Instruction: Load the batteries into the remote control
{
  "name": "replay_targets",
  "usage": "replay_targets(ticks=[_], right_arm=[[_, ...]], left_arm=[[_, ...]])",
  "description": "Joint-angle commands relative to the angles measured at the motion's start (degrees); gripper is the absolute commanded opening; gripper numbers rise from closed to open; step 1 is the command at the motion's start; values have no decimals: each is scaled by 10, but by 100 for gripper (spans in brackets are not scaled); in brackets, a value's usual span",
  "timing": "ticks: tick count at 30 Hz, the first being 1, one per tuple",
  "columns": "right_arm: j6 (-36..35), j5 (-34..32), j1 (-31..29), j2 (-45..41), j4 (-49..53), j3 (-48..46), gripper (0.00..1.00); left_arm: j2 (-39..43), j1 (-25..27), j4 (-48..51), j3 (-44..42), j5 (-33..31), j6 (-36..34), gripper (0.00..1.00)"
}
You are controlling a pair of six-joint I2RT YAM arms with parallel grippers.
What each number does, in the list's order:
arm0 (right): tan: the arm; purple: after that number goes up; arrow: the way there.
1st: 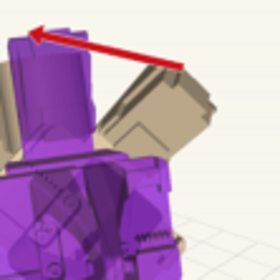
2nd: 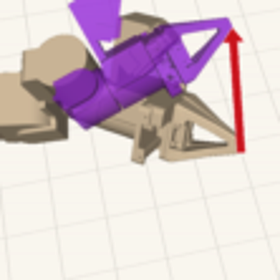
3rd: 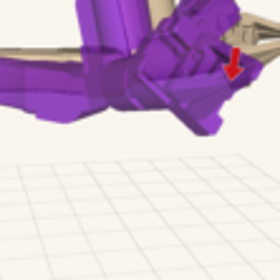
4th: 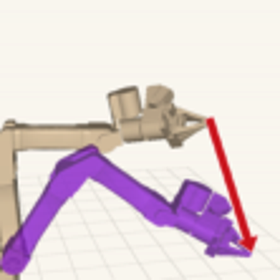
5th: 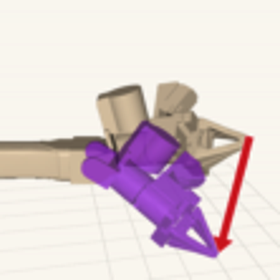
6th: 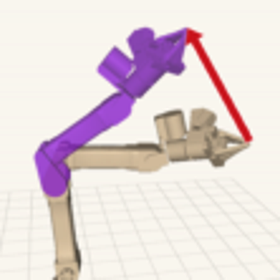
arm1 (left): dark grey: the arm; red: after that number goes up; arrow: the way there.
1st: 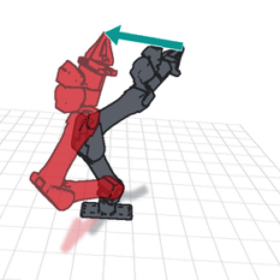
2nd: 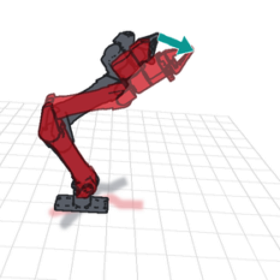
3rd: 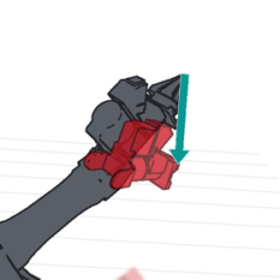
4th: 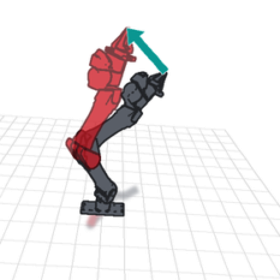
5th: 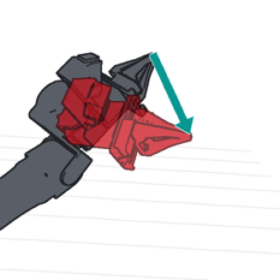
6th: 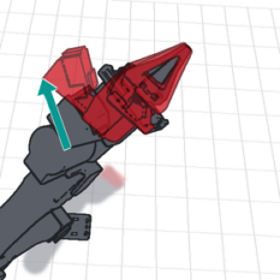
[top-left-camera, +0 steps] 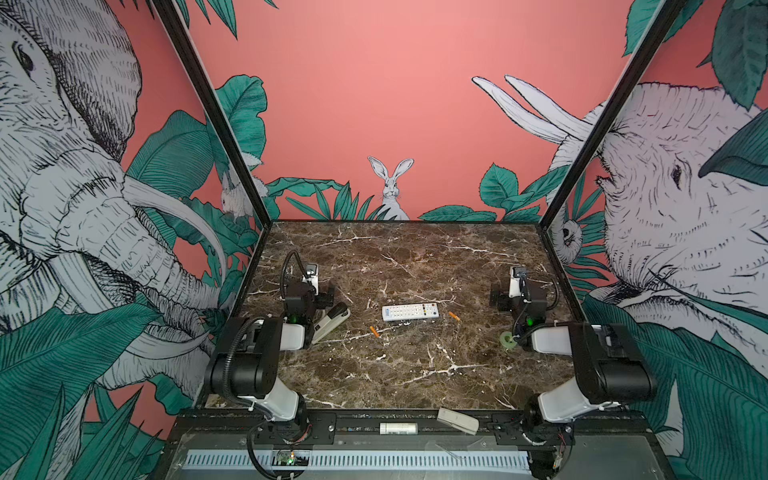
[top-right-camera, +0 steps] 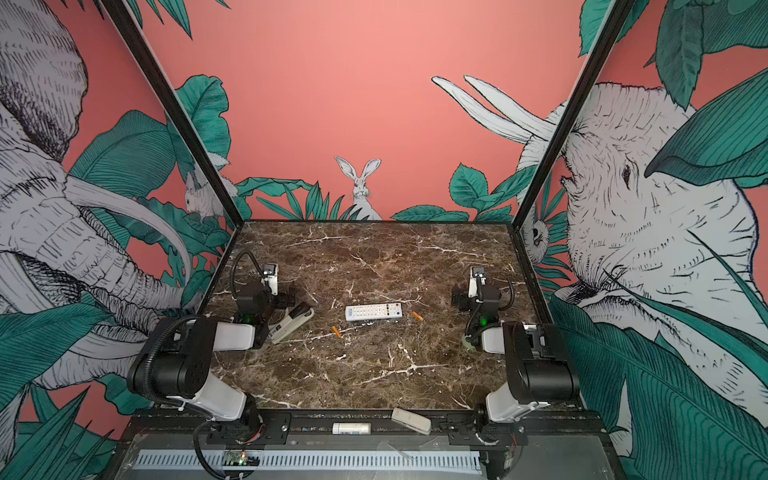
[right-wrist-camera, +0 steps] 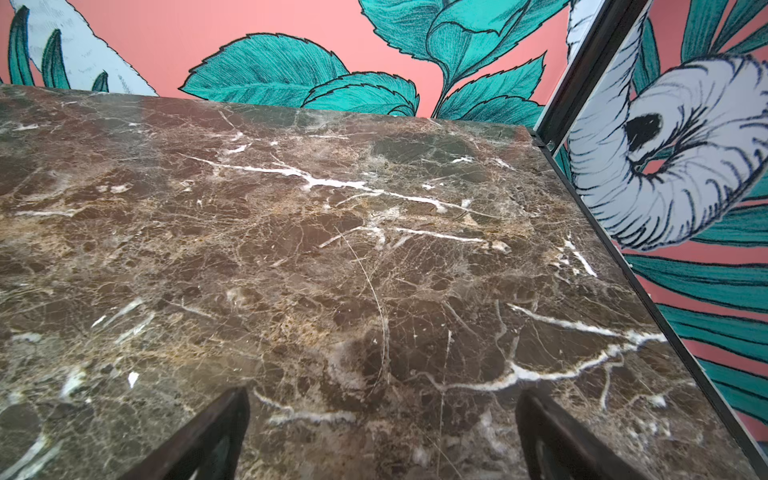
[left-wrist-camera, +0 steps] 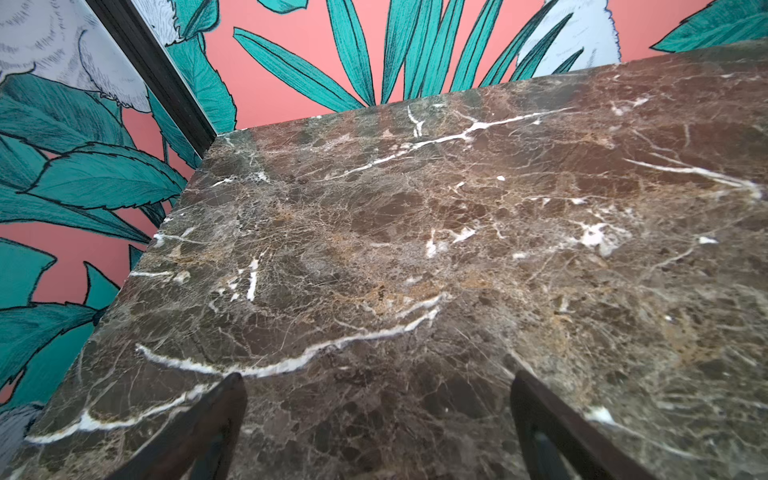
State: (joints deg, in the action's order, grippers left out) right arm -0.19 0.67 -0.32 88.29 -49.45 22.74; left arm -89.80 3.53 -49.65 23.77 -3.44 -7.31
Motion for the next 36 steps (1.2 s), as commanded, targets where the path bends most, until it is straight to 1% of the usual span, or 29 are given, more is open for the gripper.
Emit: replay_targets(ticks=[1, 26, 28, 30, 32, 33, 36], right_arm=[[-3, 1, 1, 4, -20, 0, 99], [-2, 1, 1, 4, -20, 0, 99], [-3, 1, 1, 4, -20, 0, 99], [-3, 2, 1, 4, -20, 0, 99], [-2, 3, 1, 4, -19, 0, 99], [-2, 3, 1, 4, -19, 1, 99], [-2, 2, 1, 4, -18, 0, 99]], left_arm=[[10, -3, 0, -3, 8, -1, 100], [9, -4, -2, -1, 9, -1, 100], [14, -4, 10, 6, 18, -7, 99], [27, -3, 62, 23, 22, -6, 100], [22, -3, 52, 25, 11, -4, 99], [24, -2, 64, 32, 11, -7, 100], [51, -2, 155, 65, -3, 1, 100]])
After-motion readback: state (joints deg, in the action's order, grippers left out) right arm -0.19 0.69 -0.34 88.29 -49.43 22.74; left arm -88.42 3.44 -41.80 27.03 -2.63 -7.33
